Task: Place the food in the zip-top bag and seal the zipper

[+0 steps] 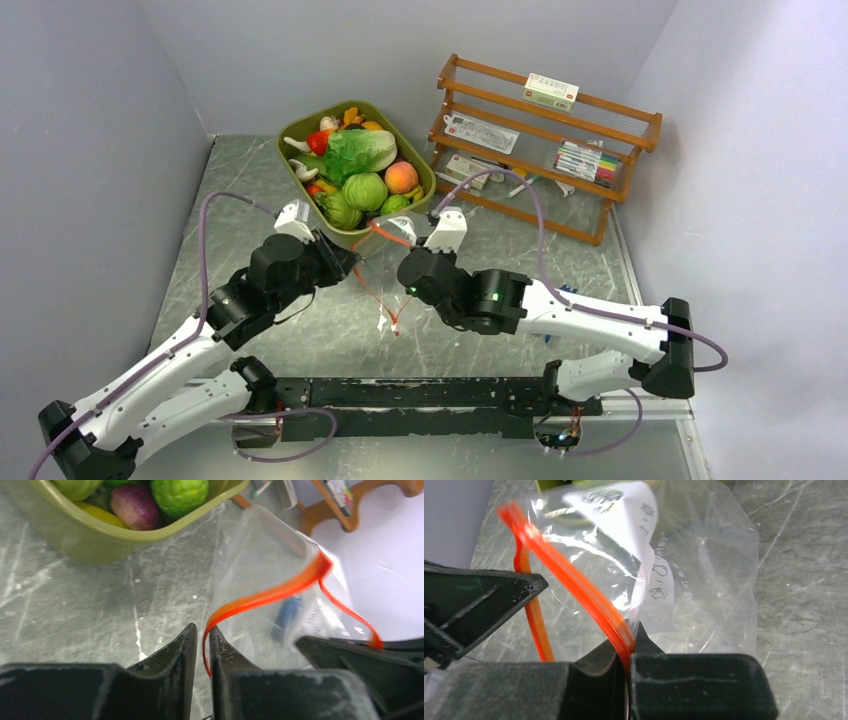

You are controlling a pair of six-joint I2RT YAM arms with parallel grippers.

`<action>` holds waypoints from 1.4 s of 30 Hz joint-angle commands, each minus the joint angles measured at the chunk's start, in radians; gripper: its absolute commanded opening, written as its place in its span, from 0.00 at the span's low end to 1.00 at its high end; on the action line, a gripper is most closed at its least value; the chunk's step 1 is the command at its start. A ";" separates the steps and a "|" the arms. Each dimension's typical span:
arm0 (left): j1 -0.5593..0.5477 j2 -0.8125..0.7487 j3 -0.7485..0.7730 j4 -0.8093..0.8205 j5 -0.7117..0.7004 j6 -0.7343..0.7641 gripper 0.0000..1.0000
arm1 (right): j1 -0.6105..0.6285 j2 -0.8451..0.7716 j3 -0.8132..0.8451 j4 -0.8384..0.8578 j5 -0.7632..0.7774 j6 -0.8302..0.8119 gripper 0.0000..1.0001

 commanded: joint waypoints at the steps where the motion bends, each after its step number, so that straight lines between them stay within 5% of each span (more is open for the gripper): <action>1: -0.006 -0.036 0.030 0.098 0.131 0.092 0.27 | 0.001 0.040 0.000 0.121 -0.042 -0.137 0.00; 3: -0.006 -0.053 0.012 0.161 0.213 0.086 0.44 | 0.002 0.067 0.050 0.076 -0.012 -0.150 0.00; 7: -0.006 -0.057 -0.047 0.296 0.336 0.079 0.61 | 0.003 0.057 0.030 0.180 -0.013 -0.206 0.00; 16: -0.006 0.083 -0.002 0.225 0.279 0.213 0.70 | 0.003 0.112 0.029 0.223 -0.086 -0.193 0.00; 19: -0.005 0.094 -0.008 0.196 0.207 0.232 0.61 | 0.003 0.119 0.042 0.195 -0.091 -0.183 0.00; 23: -0.007 0.085 -0.020 0.109 0.034 0.264 0.18 | 0.002 0.088 0.046 0.117 -0.042 -0.153 0.00; 25: -0.006 0.069 -0.014 0.036 -0.062 0.269 0.07 | 0.000 0.081 0.091 -0.032 0.038 -0.101 0.00; 30: -0.005 0.001 -0.021 -0.042 -0.170 0.284 0.07 | -0.001 0.025 0.165 -0.279 0.133 -0.001 0.00; 37: -0.006 0.010 -0.003 -0.011 -0.068 0.269 0.08 | -0.002 -0.013 0.105 -0.235 0.125 -0.009 0.00; 42: -0.006 -0.004 -0.015 0.126 0.197 0.293 0.37 | -0.002 0.013 0.098 -0.208 0.124 -0.064 0.00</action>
